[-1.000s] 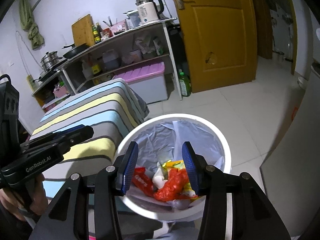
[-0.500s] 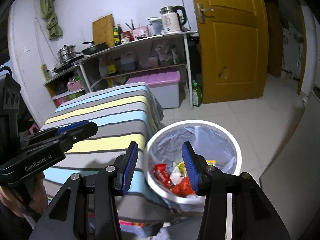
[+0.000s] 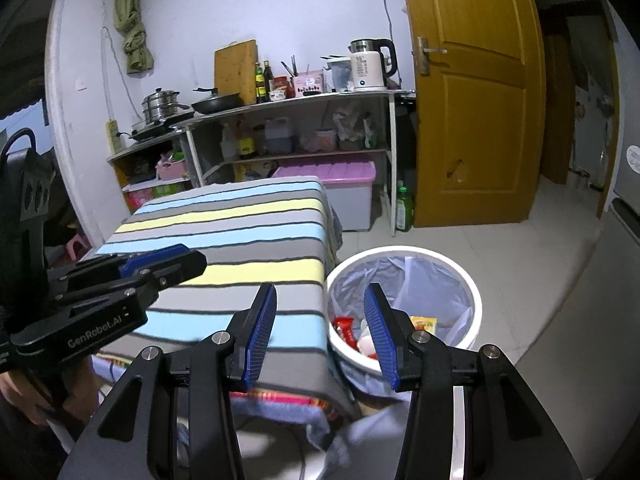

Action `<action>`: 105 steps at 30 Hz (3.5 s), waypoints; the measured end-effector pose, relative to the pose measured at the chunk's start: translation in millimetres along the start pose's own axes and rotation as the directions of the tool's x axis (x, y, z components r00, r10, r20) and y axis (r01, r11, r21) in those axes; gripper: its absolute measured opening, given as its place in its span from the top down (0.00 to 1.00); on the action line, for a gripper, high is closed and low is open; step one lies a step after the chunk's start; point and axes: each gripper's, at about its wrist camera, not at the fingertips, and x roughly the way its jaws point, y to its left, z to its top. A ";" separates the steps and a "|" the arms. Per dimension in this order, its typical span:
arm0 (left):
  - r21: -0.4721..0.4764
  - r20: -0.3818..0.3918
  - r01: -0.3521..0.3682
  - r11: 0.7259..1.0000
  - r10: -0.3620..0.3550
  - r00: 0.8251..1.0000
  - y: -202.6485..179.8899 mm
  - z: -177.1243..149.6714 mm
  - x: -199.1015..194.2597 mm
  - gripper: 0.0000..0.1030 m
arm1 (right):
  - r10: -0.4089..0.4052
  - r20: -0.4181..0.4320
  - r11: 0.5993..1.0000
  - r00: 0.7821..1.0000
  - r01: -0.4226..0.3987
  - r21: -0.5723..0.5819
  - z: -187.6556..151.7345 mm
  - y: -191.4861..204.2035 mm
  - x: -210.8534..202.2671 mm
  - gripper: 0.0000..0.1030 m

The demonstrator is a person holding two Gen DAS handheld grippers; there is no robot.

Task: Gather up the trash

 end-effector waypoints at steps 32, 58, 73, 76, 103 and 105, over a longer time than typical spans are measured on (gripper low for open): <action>-0.011 -0.010 -0.052 0.999 0.052 0.999 1.2 -31.3 -17.9 0.70 | -0.022 -0.011 1.000 1.000 0.022 -0.002 -24.9 -2.5 -7.7 0.55; -0.006 -0.007 -0.059 0.998 0.059 0.998 7.5 -32.1 -17.0 0.70 | -0.020 -0.016 1.000 1.000 0.020 -0.001 -28.5 -4.5 -2.2 0.54; 0.001 -0.007 -0.066 0.998 0.066 0.998 5.8 -31.6 -16.6 0.70 | -0.021 -0.019 1.000 1.000 0.021 -0.002 -29.2 -4.1 -1.3 0.54; 0.006 -0.010 -0.065 0.998 0.065 0.998 5.5 -31.4 -15.4 0.70 | -0.022 -0.019 1.000 1.000 0.022 -0.002 -29.3 -3.8 -0.9 0.54; 0.017 -0.015 -0.076 0.997 0.076 0.997 7.3 -34.0 -12.5 0.70 | -0.023 -0.024 1.000 0.999 0.023 -0.006 -30.1 -3.8 2.8 0.54; 0.014 -0.016 -0.075 0.997 0.075 0.997 6.4 -34.3 -11.7 0.70 | -0.022 -0.024 1.000 0.999 0.022 -0.006 -30.1 -3.4 2.7 0.54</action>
